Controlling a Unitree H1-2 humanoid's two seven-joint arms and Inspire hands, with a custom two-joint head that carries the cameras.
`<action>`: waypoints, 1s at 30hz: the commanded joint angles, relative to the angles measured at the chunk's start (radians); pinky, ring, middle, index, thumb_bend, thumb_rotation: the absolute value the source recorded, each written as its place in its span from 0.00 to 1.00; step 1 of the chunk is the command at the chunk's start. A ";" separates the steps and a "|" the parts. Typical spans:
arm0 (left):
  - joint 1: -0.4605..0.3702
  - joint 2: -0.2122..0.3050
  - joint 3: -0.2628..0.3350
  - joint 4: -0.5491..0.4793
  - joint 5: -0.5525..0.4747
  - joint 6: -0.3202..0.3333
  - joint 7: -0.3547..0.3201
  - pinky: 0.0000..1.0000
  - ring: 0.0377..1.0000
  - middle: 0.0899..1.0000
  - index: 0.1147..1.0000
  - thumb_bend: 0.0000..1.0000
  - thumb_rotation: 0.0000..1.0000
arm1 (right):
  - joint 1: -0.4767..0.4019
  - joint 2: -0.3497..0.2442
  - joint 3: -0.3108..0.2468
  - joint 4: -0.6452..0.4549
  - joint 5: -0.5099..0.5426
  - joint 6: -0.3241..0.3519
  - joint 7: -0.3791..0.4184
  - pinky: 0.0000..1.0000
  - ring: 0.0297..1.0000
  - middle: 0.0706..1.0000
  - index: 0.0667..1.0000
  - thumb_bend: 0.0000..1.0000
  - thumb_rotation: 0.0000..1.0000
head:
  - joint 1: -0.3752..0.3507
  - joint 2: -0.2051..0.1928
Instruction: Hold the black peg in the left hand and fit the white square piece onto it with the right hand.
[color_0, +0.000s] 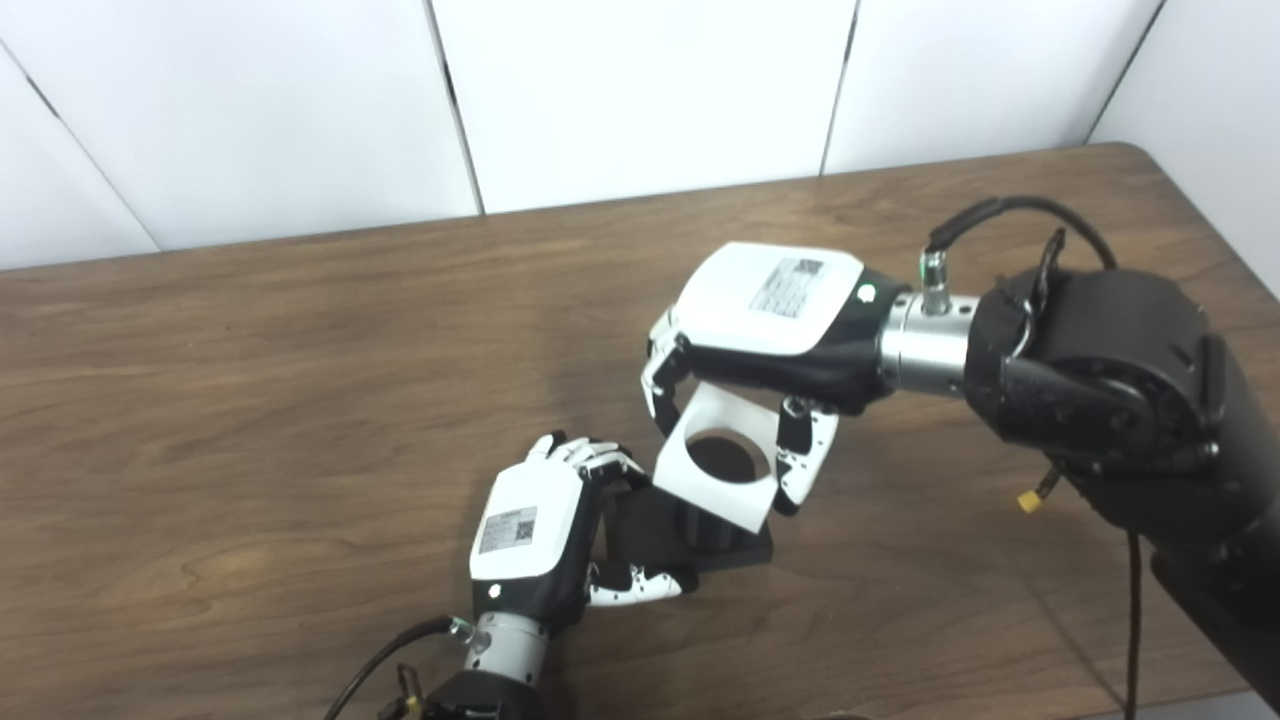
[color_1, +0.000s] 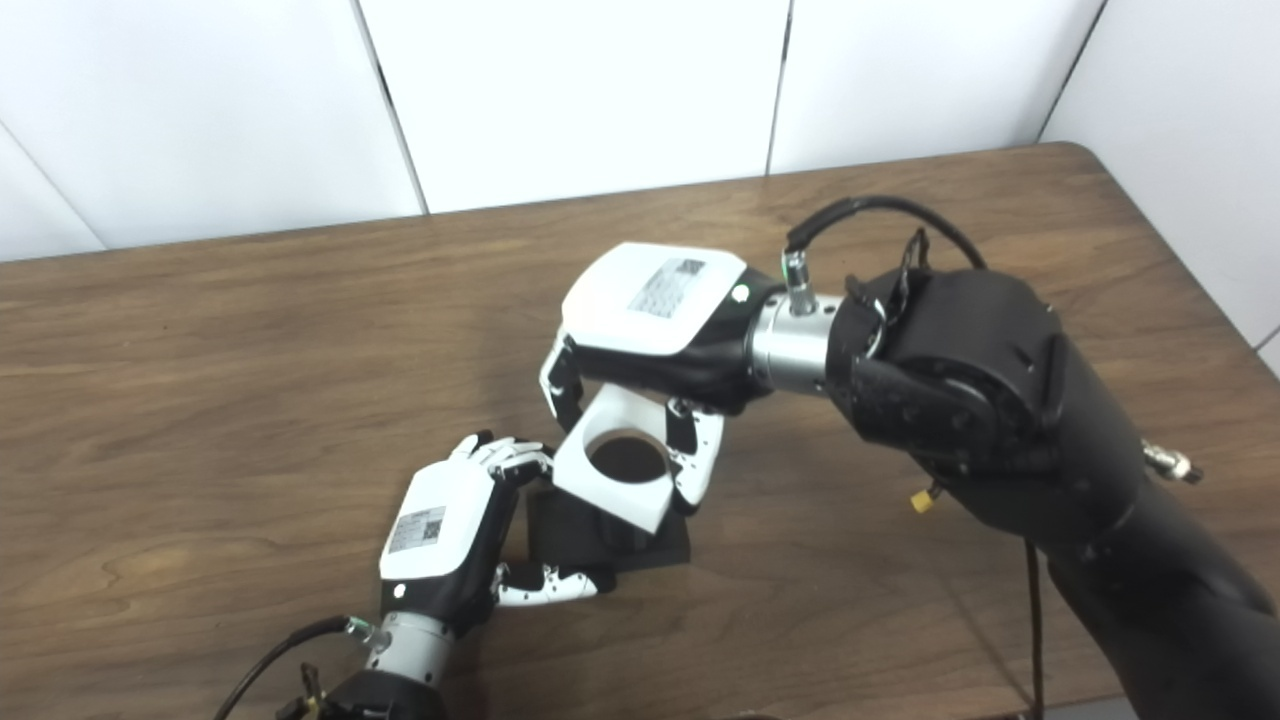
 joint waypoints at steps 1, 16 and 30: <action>-0.002 -0.012 -0.019 0.034 0.020 0.002 -0.028 0.94 0.84 0.76 0.42 0.51 0.05 | -0.031 -0.008 -0.018 -0.003 -0.014 -0.024 -0.022 0.75 0.82 0.68 0.45 0.52 0.13 | -0.001 -0.001; -0.002 -0.009 -0.020 0.034 0.021 -0.002 -0.024 0.93 0.83 0.75 0.42 0.51 0.05 | -0.021 0.042 -0.010 0.030 -0.042 -0.111 -0.053 0.77 0.82 0.67 0.45 0.52 0.13 | -0.005 0.001; -0.003 -0.010 -0.026 0.030 0.030 0.001 -0.031 0.92 0.83 0.75 0.42 0.51 0.05 | -0.026 0.108 -0.006 0.034 -0.071 -0.093 -0.027 0.77 0.82 0.68 0.45 0.52 0.12 | -0.002 0.006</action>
